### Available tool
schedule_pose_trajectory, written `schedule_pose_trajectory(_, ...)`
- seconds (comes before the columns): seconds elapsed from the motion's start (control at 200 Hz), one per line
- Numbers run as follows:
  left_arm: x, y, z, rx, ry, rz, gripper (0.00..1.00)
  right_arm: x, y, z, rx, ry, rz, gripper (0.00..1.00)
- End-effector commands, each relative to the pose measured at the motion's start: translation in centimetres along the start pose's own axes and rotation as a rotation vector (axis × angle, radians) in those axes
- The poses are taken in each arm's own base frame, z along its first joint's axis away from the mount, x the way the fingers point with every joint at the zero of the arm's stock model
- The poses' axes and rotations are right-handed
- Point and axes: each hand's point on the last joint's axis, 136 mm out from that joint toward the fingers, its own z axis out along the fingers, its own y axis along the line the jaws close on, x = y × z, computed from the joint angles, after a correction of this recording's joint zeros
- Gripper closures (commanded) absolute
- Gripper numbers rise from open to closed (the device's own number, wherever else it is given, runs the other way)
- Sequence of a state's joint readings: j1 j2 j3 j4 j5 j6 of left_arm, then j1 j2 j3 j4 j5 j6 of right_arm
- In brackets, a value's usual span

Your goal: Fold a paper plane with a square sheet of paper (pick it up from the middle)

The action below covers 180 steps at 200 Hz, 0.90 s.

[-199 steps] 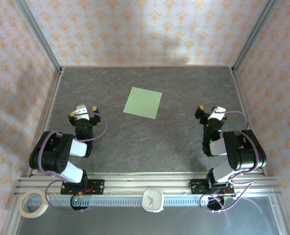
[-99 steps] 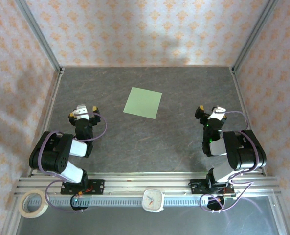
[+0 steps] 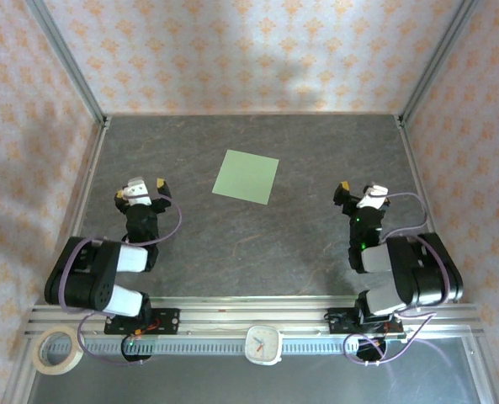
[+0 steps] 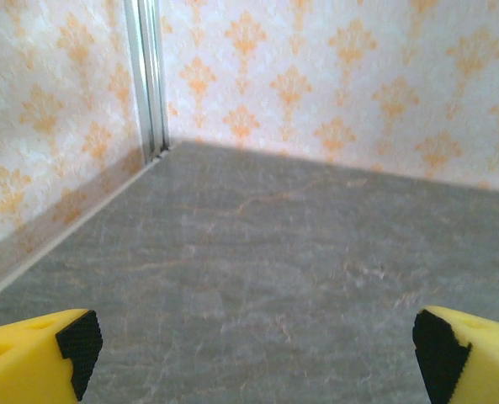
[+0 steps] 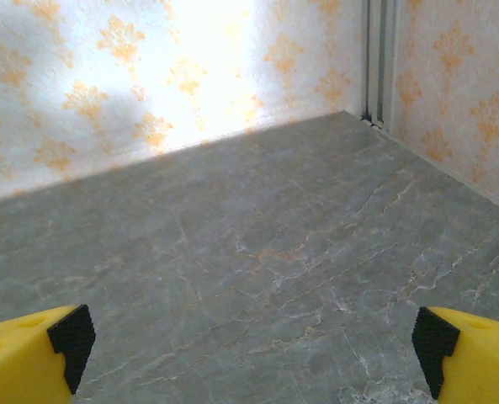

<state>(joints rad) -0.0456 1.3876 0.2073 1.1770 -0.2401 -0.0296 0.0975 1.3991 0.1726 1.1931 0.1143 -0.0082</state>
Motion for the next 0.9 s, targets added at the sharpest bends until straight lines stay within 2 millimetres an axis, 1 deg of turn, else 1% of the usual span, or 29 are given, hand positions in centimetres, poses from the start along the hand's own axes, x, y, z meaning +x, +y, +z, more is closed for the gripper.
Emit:
schedule_pose_trajectory(0.0, -0.7, 1.1, -0.5, -0.064, 0.020, -0.043, 0.01, -1.9, -1.2, 0.2, 0.106, 0.022, 0.048, 0.00)
schedule_pose_trajectory(0.06, -1.3, 1.5, -1.2, -0.070, 0.002, -0.079, 0.01, -2.4, -1.5, 0.0, 0.143, 0.050, 0.090, 0.00)
schedule_pose_trajectory(0.08, -1.7, 1.5, -1.4, -0.066, -0.009, -0.093, 0.01, -2.0, -1.7, 0.0, 0.153, 0.071, 0.107, 0.00)
schedule_pose_trajectory(0.085, -1.7, 1.6, -1.5, -0.066, -0.011, -0.097, 0.01, -2.5, -1.6, -0.1, 0.150, 0.059, 0.119, 0.00)
schedule_pose_trajectory(0.095, -1.9, 1.7, -1.6, -0.066, -0.016, -0.104, 0.01, -2.8, -1.6, -0.2, 0.150, 0.055, 0.136, 0.00)
schedule_pose_trajectory(0.12, -2.3, 1.8, -2.0, -0.066, -0.026, -0.127, 0.01, -3.0, -1.5, -0.3, 0.147, 0.064, 0.154, 0.00)
schedule_pose_trajectory(0.2, -3.6, 2.2, -2.6, -0.078, -0.045, -0.204, 0.01, -2.9, -1.1, -0.9, 0.138, 0.156, 0.227, 0.00)
schedule_pose_trajectory(0.25, -4.5, 2.3, -2.7, -0.086, -0.042, -0.268, 0.01, -3.1, 0.7, -1.1, 0.035, 0.207, 0.262, 0.00)
schedule_pose_trajectory(0.295, -4.4, 2.4, -2.8, -0.104, 0.015, -0.347, 0.01, -3.0, 2.8, -1.4, -0.079, 0.259, 0.304, 0.00)
schedule_pose_trajectory(0.345, -4.5, 2.3, -3.0, -0.101, 0.045, -0.410, 0.01, -2.6, 4.9, -1.9, -0.187, 0.318, 0.392, 0.00)
schedule_pose_trajectory(0.37, -4.6, 1.7, -3.1, -0.070, 0.061, -0.423, 0.01, -2.4, 6.1, -2.1, -0.245, 0.351, 0.435, 0.00)
schedule_pose_trajectory(0.42, -4.8, -0.8, -3.4, 0.084, 0.103, -0.415, 0.01, -1.7, 8.1, -2.7, -0.345, 0.431, 0.518, 0.03)
schedule_pose_trajectory(0.475, -4.8, -3.5, -4.1, 0.239, 0.148, -0.422, 0.01, -0.9, 9.9, -3.3, -0.413, 0.516, 0.614, 0.08)
schedule_pose_trajectory(0.52, -4.4, -4.9, -4.7, 0.320, 0.190, -0.441, 0.01, 0.0, 11.2, -3.8, -0.456, 0.582, 0.671, 0.11)
schedule_pose_trajectory(0.565, -4.0, -6.1, -5.3, 0.390, 0.233, -0.459, 0.01, 0.8, 12.5, -4.4, -0.489, 0.632, 0.685, 0.13)
schedule_pose_trajectory(0.616, -3.4, -7.0, -5.9, 0.445, 0.273, -0.475, 0.01, 1.9, 13.4, -4.6, -0.470, 0.680, 0.681, 0.16)
schedule_pose_trajectory(0.636, -3.2, -7.3, -6.1, 0.461, 0.291, -0.512, 0.01, 2.4, 13.6, -4.7, -0.455, 0.700, 0.674, 0.16)
schedule_pose_trajectory(0.656, -2.9, -7.6, -6.3, 0.479, 0.308, -0.528, 0.01, 2.4, 14.0, -4.8, -0.455, 0.706, 0.666, 0.17)
schedule_pose_trajectory(0.681, -2.7, -8.1, -6.6, 0.504, 0.327, -0.545, 0.01, 3.3, 14.4, -4.9, -0.445, 0.737, 0.651, 0.17)
schedule_pose_trajectory(0.741, -2.2, -9.0, -7.2, 0.555, 0.372, -0.587, 0.01, 4.3, 15.3, -5.2, -0.433, 0.766, 0.643, 0.18)
schedule_pose_trajectory(0.896, -1.0, -10.8, -8.3, 0.611, 0.471, -0.616, 0.01, 5.4, 17.7, -5.8, -0.428, 0.786, 0.642, 0.20)
